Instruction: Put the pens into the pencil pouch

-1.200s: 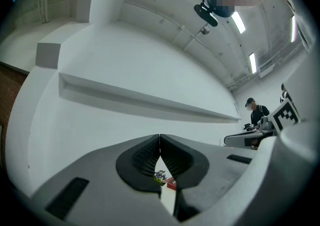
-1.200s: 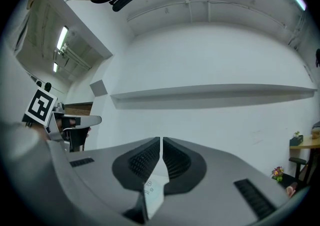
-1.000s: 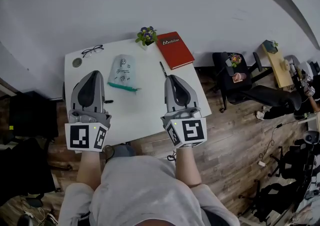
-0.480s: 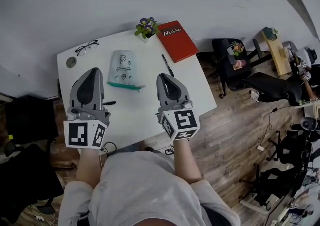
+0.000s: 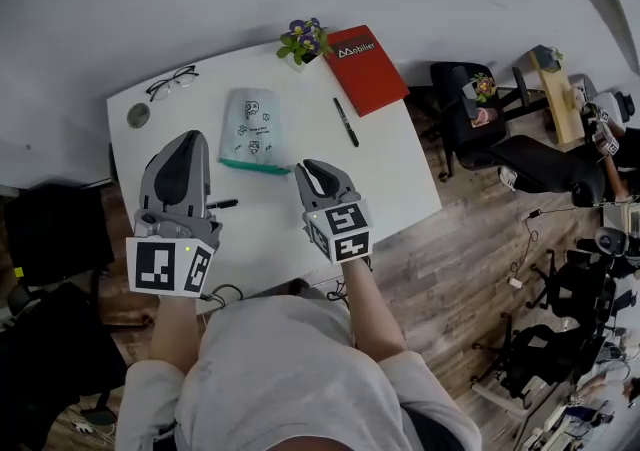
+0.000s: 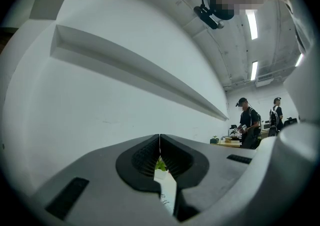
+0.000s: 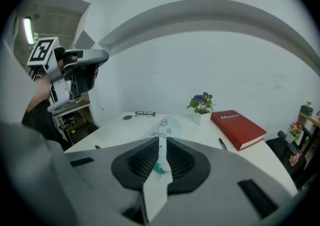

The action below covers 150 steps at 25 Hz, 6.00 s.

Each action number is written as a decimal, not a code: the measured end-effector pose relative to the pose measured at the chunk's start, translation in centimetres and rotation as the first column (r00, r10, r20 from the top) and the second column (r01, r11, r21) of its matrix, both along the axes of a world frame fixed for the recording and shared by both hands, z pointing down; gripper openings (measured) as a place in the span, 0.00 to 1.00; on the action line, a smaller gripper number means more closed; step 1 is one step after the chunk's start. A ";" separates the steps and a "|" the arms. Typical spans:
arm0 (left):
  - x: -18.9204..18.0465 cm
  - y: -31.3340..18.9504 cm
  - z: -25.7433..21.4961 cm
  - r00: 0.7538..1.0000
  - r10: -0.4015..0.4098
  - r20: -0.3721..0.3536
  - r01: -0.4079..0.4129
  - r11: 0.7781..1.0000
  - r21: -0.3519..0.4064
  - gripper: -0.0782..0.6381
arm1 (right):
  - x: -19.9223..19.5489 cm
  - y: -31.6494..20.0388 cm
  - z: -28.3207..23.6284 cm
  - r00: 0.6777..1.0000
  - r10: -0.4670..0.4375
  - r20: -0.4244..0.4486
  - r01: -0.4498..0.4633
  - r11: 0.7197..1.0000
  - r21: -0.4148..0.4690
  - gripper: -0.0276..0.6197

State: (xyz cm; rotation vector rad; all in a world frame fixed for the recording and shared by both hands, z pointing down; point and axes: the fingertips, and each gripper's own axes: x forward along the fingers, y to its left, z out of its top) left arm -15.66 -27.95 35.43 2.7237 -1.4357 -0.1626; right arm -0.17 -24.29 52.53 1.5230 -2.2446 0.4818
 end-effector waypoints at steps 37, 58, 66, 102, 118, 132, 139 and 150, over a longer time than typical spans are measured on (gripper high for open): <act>-2.0 -2.7 3.0 1.000 -0.015 0.017 0.016 0.998 -0.062 0.15 | -3.7 -2.9 2.3 0.989 -0.142 -0.039 0.140 0.989 -0.051 0.16; -6.4 5.3 3.0 0.978 -0.118 0.172 0.118 0.993 0.012 0.15 | -1.7 2.4 -9.2 0.958 -0.151 0.244 0.122 0.984 0.130 0.14; -3.8 7.5 11.3 0.921 0.184 0.343 -0.113 0.970 -0.217 0.15 | -1.2 4.6 -10.1 0.947 -0.169 0.275 0.130 0.980 0.152 0.14; 2.3 8.2 31.2 0.101 0.880 0.464 -0.366 0.466 -0.805 0.21 | 1.2 4.1 -8.2 0.955 0.009 0.297 -0.032 0.997 0.073 0.15; 5.2 3.3 11.9 0.828 0.492 0.268 -0.415 0.861 -0.295 0.21 | 2.1 3.1 -9.8 0.928 -0.082 0.363 0.051 0.994 0.093 0.15; 5.9 1.7 -6.3 0.979 0.167 -0.116 -0.153 0.981 0.122 0.21 | 3.7 1.0 -11.8 0.889 -0.245 0.387 0.207 0.969 0.136 0.15; 7.0 2.0 -9.8 0.969 0.120 -0.215 -0.072 0.973 0.219 0.21 | 4.0 1.2 -12.2 0.864 -0.302 0.403 0.261 0.953 0.154 0.15; 8.9 2.1 -11.8 0.954 0.080 -0.290 0.013 0.953 0.303 0.21 | 4.3 1.5 -13.1 0.833 -0.373 0.410 0.330 0.928 0.173 0.15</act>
